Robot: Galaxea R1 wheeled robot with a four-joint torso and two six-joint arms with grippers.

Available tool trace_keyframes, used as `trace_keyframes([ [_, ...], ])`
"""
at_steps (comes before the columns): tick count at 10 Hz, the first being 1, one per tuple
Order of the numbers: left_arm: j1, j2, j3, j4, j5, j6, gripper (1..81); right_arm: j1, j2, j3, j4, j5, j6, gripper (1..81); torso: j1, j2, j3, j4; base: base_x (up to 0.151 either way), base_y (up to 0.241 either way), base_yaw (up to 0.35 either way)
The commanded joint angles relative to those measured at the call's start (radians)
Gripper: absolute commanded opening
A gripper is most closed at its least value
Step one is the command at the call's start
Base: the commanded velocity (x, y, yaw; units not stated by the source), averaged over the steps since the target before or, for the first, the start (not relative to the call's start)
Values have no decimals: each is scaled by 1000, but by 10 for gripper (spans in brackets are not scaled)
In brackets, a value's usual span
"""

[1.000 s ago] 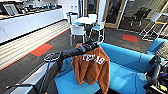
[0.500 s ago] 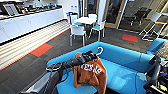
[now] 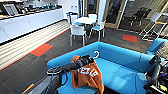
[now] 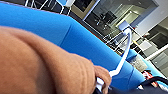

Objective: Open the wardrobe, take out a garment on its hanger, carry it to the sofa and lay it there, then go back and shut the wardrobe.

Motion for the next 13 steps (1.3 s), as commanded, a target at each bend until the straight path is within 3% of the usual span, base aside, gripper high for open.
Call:
trace_keyframes([
  [1, -205, 71, -4, 57, -1, 32, 10, -7, 6, 6, -15, -72, -6, 811, 0, 0, 0, 0, 0, 0, 0],
  [7, -196, 71, -2, 86, -7, 31, 10, -7, 6, 3, -15, -72, -6, 811, 0, 0, 0, 0, 0, 0, 0],
  [8, -189, 71, 56, 74, -13, 20, 10, -7, 6, 3, -15, -72, -6, 811, 0, 0, 0, 0, 0, 0, 0],
  [10, -170, 11, 302, 66, -6, 15, 10, -2, 6, 0, -15, -72, -6, 811, 0, 0, 0, 0, 0, 0, 0],
  [13, -150, -76, 460, 63, -12, 5, 10, -5, 6, 0, -17, -72, -6, 811, 0, 0, 0, 0, 0, 0, 0],
])
